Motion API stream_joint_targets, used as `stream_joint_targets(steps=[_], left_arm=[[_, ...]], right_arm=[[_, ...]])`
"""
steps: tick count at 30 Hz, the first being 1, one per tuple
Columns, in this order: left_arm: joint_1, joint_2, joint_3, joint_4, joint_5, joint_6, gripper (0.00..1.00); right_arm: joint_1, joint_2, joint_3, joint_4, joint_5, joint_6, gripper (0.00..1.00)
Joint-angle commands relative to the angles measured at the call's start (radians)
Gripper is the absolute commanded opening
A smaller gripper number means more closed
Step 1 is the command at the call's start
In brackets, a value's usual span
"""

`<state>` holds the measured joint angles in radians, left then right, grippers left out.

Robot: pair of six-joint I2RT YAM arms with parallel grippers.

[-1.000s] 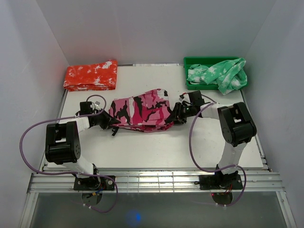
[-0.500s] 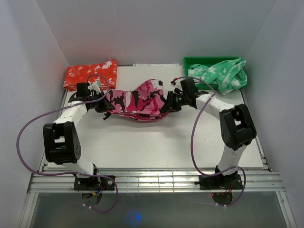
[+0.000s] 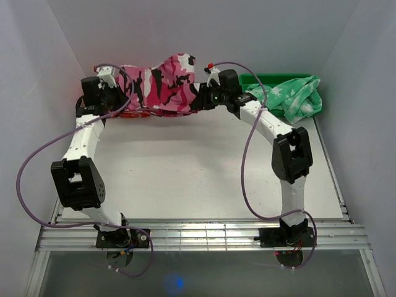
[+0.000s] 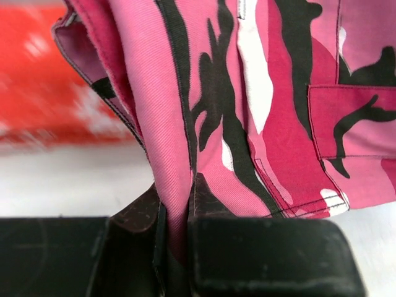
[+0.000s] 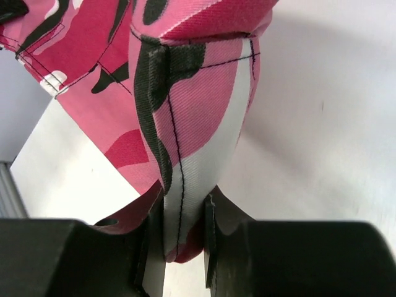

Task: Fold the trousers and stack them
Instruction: Neatly place the folded trousers to the corner

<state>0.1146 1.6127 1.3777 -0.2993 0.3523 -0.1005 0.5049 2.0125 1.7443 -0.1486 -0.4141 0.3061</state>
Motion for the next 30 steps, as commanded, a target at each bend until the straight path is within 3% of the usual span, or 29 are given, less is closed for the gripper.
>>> stream_joint_targets(steps=[1,5,7,11,15,22,28,30], left_arm=[[0.106,0.062,0.119,0.184,-0.137,0.024,0.00],[0.157,0.165,0.208,0.311,-0.166,0.024,0.00],[0.187,0.222,0.244,0.373,-0.185,0.007,0.00],[0.232,0.311,0.274,0.515,-0.226,0.001,0.00],[0.278,0.387,0.251,0.667,-0.285,0.015,0.00],[0.319,0.490,0.221,0.805,-0.337,0.051,0.00],[0.326,0.576,0.218,0.819,-0.412,0.051,0.00],[0.326,0.596,0.218,0.819,-0.434,0.051,0.00]], right_arm=[[0.007,0.129,0.208,0.093,0.046,-0.055,0.08],[0.038,0.314,0.490,0.214,0.066,-0.039,0.08],[0.050,0.400,0.534,0.294,0.086,-0.016,0.08],[0.096,0.552,0.543,0.616,0.202,0.016,0.08],[0.132,0.738,0.716,0.792,0.337,0.021,0.08],[0.175,0.900,0.767,0.889,0.521,0.011,0.12],[0.173,0.942,0.787,0.923,0.601,-0.001,0.15],[0.172,0.950,0.781,0.932,0.613,0.001,0.33]])
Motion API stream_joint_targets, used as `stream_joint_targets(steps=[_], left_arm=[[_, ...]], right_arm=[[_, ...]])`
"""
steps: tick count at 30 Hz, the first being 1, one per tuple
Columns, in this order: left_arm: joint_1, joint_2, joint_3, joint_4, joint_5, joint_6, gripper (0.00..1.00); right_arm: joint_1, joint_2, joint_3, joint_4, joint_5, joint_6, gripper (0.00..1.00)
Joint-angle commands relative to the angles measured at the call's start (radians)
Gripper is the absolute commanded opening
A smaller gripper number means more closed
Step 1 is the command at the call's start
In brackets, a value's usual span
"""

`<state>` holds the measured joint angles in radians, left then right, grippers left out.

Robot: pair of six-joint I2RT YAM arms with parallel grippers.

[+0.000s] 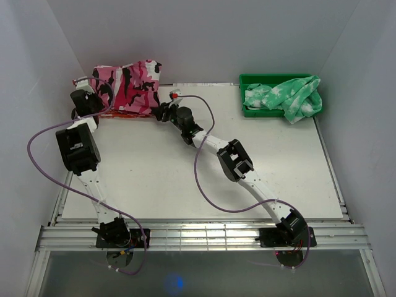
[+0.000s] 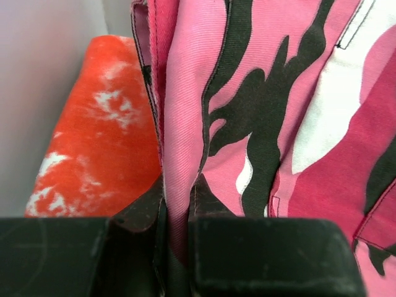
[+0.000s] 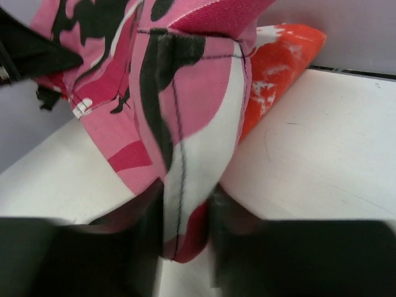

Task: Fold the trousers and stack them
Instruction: Neatly place the folded trousers to the corner

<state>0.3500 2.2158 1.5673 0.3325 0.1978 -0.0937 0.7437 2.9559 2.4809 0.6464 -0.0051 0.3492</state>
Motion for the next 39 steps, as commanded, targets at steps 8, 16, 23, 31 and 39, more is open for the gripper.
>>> stream_joint_targets(steps=[8,16,23,31,39], left_arm=[[0.090,0.065,0.068,0.124,-0.242,0.068,0.00],[0.084,0.050,0.149,-0.075,-0.199,0.023,0.98],[0.086,-0.090,0.278,-0.385,-0.153,0.034,0.98],[0.087,-0.336,0.267,-0.758,0.176,0.080,0.98],[-0.244,-0.462,0.098,-0.997,0.159,0.282,0.98]], right_arm=[[-0.096,-0.137,-0.105,0.157,0.142,-0.047,0.91],[-0.138,-0.435,-0.432,0.102,-0.024,-0.102,0.90],[-0.194,-0.777,-0.675,-0.106,-0.163,-0.174,0.90],[-0.366,-1.041,-0.752,-0.565,-0.283,-0.343,0.90],[-0.540,-1.320,-0.962,-1.021,-0.349,-0.594,0.90]])
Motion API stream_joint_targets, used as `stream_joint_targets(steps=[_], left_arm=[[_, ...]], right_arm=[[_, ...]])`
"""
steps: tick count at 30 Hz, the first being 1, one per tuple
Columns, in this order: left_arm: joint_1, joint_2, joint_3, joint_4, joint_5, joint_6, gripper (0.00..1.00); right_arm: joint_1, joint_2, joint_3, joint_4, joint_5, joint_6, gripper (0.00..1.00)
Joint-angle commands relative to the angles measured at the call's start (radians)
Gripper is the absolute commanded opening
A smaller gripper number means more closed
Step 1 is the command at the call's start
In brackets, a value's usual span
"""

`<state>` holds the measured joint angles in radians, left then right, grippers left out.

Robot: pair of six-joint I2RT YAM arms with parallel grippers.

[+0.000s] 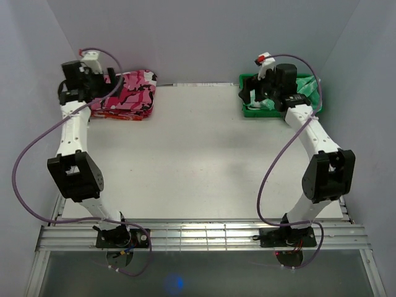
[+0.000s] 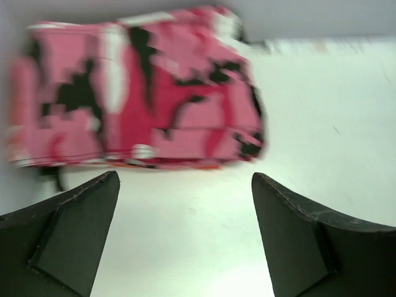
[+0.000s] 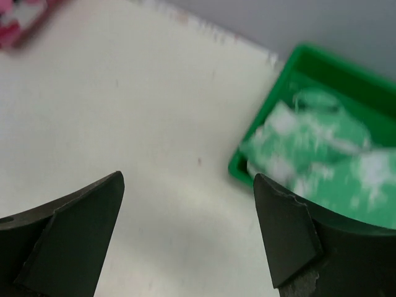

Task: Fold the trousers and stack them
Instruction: Neatly place the folded trousers to the corner

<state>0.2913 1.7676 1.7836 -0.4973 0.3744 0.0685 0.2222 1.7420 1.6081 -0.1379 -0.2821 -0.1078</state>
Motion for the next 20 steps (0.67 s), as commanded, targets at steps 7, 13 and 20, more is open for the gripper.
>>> stream_joint_targets(steps=[7,13,20], left_arm=[[-0.429,-0.048,-0.360,-0.120,-0.032,-0.012,0.98],[-0.495,-0.050,-0.457,-0.089,-0.106,-0.024,0.98],[-0.508,-0.080,-0.472,-0.076,-0.091,-0.022,0.98]], right_arm=[[-0.053,-0.474,-0.612,-0.272,-0.042,-0.219,0.90],[-0.055,-0.645,-0.800,-0.269,-0.025,-0.184,0.90],[-0.063,-0.674,-0.806,-0.290,-0.025,-0.188,0.90]])
